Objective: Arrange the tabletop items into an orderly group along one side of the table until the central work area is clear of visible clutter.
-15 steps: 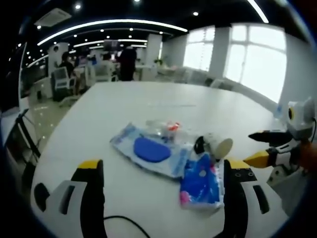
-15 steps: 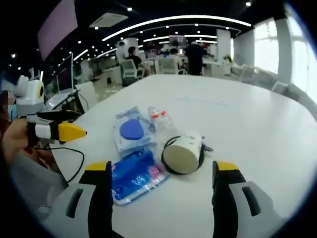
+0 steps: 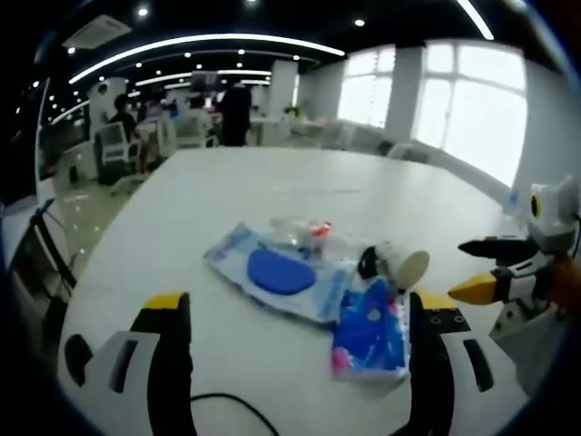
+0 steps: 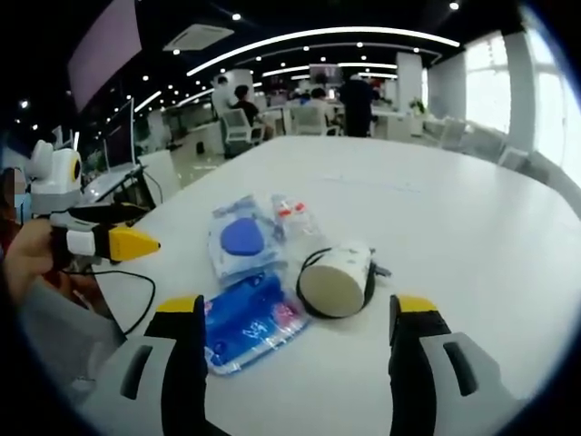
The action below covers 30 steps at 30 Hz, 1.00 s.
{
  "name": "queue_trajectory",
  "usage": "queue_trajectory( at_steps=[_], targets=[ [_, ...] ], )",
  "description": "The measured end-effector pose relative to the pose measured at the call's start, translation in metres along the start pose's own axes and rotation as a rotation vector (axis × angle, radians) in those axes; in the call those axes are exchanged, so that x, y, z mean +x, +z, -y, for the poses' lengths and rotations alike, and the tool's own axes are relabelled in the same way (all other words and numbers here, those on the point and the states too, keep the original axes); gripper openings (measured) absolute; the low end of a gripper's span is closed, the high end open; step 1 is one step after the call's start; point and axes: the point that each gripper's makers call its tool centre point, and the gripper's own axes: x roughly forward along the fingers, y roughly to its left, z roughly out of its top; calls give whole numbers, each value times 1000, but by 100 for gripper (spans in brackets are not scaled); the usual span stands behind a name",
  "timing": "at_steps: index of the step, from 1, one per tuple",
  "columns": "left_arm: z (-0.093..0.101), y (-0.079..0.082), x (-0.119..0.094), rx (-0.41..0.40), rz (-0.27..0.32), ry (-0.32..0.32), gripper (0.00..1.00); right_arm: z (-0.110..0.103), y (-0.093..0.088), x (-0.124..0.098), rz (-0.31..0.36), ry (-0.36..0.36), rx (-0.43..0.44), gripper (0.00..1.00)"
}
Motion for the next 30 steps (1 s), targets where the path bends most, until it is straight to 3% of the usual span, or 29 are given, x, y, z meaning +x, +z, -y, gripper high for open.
queue_trajectory(
  at_steps=[30],
  targets=[
    [7,-5,3,24,-27,-25,96,2,-1,-1,-7,-3,-4,82]
  ],
)
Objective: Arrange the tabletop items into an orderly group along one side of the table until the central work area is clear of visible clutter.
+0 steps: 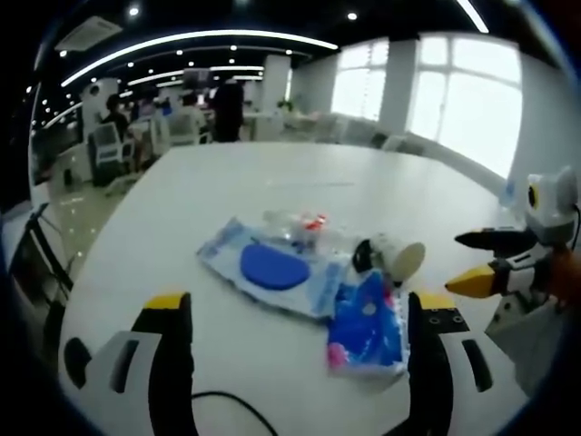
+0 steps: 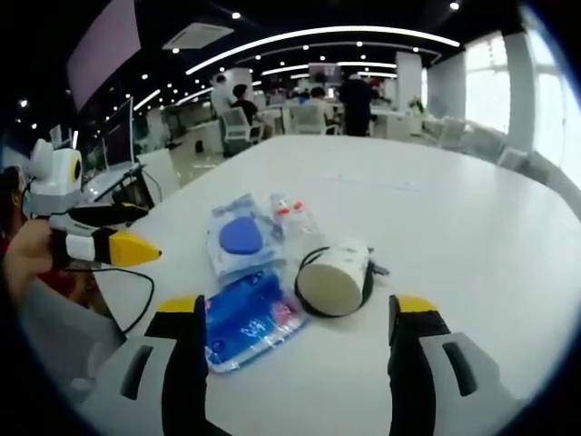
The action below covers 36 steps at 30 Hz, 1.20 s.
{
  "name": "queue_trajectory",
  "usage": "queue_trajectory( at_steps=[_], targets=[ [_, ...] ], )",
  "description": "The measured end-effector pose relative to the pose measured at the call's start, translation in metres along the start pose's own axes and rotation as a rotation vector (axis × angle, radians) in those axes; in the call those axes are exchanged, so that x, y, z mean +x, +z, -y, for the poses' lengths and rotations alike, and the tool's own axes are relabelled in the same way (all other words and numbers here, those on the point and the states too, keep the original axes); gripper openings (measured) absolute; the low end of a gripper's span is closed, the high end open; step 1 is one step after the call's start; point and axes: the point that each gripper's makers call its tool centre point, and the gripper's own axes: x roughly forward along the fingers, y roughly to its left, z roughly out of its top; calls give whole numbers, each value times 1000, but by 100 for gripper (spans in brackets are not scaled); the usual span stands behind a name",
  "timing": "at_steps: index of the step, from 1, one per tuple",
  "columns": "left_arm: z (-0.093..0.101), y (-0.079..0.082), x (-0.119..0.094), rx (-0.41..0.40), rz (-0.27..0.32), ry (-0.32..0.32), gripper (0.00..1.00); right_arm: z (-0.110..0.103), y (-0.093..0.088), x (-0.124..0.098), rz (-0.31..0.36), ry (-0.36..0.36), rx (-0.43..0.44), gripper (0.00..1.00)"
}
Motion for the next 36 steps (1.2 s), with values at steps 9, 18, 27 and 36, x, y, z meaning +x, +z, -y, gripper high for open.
queue_trajectory(
  at_steps=[9,18,27,36],
  targets=[
    [1,0,0,1,-2,-3,95,-11,0,1,-1,36,-7,81],
    [1,-1,0,-5,-9,-10,95,-20,-1,3,-11,74,33,81],
    [2,-1,0,0,-12,-13,95,-40,-12,9,-71,109,-8,83],
    [1,0,-2,-5,-6,-13,94,-57,-7,17,-78,124,-34,83]
  ],
)
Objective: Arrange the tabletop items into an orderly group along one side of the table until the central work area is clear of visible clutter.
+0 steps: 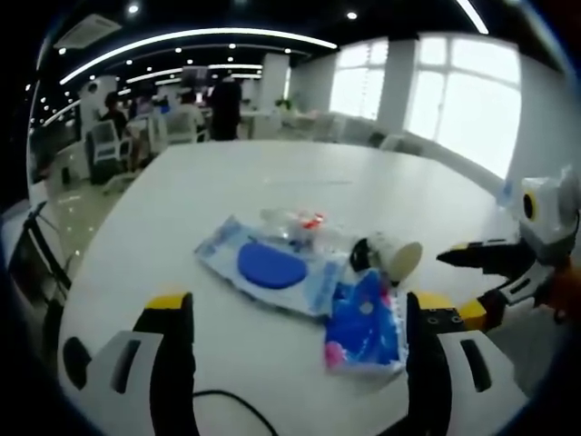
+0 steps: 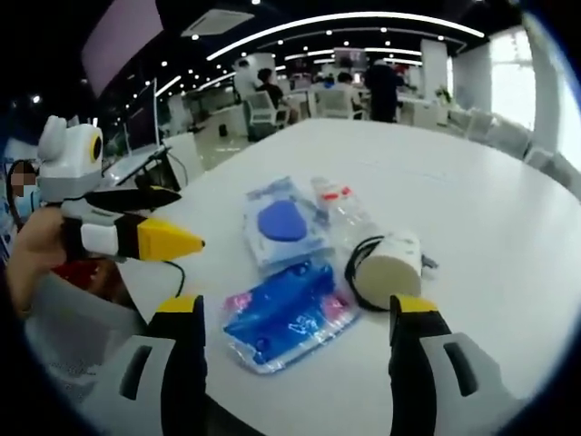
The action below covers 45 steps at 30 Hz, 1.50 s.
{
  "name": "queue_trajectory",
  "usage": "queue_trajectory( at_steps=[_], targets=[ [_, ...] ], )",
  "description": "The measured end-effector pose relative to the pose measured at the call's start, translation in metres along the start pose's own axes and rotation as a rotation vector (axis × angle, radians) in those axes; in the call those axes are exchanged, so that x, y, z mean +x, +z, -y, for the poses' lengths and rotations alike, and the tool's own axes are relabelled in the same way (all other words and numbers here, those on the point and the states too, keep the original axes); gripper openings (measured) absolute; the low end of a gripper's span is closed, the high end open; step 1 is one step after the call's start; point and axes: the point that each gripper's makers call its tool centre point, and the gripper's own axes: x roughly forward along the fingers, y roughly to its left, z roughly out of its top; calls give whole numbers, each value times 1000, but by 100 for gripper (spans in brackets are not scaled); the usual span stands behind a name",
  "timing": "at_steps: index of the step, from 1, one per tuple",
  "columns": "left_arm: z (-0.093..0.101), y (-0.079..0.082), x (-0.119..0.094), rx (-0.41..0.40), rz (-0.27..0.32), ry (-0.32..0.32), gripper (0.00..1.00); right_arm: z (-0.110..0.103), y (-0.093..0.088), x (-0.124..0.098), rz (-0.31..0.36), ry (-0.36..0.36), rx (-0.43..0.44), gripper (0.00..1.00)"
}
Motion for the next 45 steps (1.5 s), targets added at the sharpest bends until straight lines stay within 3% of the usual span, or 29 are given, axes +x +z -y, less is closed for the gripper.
queue_trajectory(
  at_steps=[11,14,23,33,45],
  targets=[
    [5,-2,1,15,-14,-18,94,-16,-3,18,-43,30,4,81],
    [6,-3,1,19,-15,-21,93,-18,-10,25,-82,34,16,80],
    [8,-1,2,32,-11,-29,93,-15,-17,40,-125,18,2,75],
    [11,-3,3,37,-26,-45,92,-15,-30,54,-180,21,2,64],
    [12,-4,4,46,-31,-51,91,-23,-41,60,-218,65,-1,42]
  ],
)
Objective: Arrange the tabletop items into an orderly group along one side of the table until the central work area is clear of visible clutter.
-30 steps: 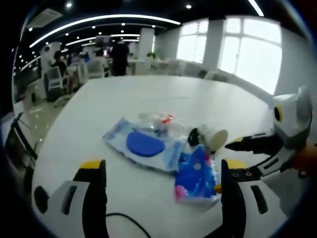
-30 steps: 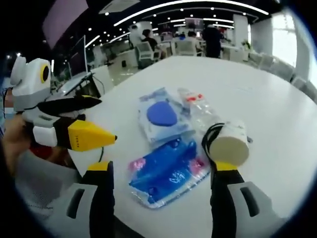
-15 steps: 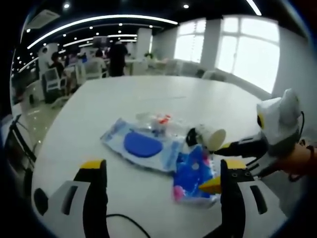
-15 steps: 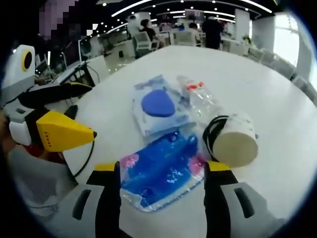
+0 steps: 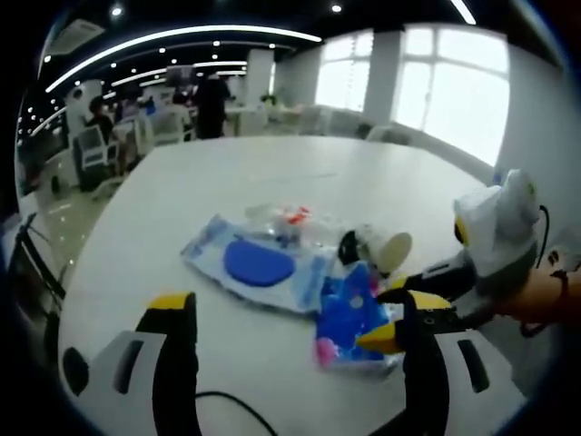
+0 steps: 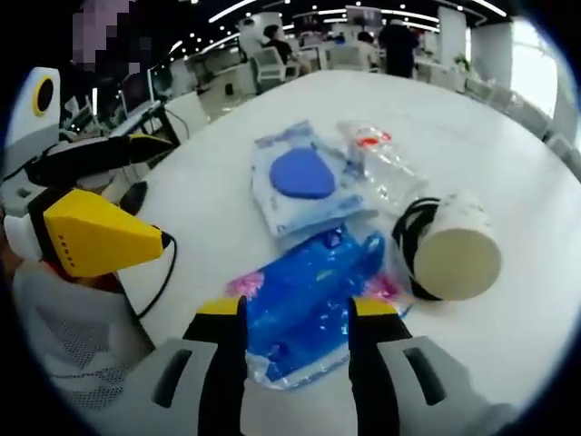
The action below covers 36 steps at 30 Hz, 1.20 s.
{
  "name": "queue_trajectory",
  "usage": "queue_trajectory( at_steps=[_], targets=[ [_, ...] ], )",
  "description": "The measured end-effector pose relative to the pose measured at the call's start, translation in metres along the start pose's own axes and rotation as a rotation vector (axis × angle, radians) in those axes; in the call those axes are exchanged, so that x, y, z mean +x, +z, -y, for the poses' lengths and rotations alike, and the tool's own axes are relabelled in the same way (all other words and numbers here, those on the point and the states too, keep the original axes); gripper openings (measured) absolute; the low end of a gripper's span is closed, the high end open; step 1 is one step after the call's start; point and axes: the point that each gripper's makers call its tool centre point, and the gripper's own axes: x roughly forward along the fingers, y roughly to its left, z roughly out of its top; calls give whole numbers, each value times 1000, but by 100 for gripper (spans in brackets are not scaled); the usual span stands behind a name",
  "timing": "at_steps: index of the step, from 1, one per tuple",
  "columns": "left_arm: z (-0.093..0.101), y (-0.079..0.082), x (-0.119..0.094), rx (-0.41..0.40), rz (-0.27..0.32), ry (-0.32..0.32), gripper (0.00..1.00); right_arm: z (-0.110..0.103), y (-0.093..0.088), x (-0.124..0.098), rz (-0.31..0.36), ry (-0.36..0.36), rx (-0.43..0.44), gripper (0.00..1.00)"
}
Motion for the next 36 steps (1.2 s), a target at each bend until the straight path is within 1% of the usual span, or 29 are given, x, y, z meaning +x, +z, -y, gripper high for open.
queue_trajectory(
  at_steps=[4,5,7,9,17,23,26,36],
  targets=[
    [0,-1,0,1,-7,-1,91,-1,-2,0,-7,11,8,39],
    [0,-1,0,1,-7,-1,91,-3,-3,1,-15,28,-6,37],
    [0,-2,0,4,-8,-1,89,-4,-4,1,-19,31,-6,33],
    [0,-2,1,4,-10,-1,90,-5,-4,2,-24,42,-15,25],
    [2,-2,2,8,-13,-7,89,4,-3,1,-22,24,-8,11],
    [4,-3,2,9,-17,-20,87,6,-9,1,-41,26,-4,4],
    [5,-3,2,8,-16,-23,87,9,-7,-1,-40,15,-4,1],
    [8,-2,3,19,-11,-39,84,10,-5,-12,-48,22,-20,1]
  ],
)
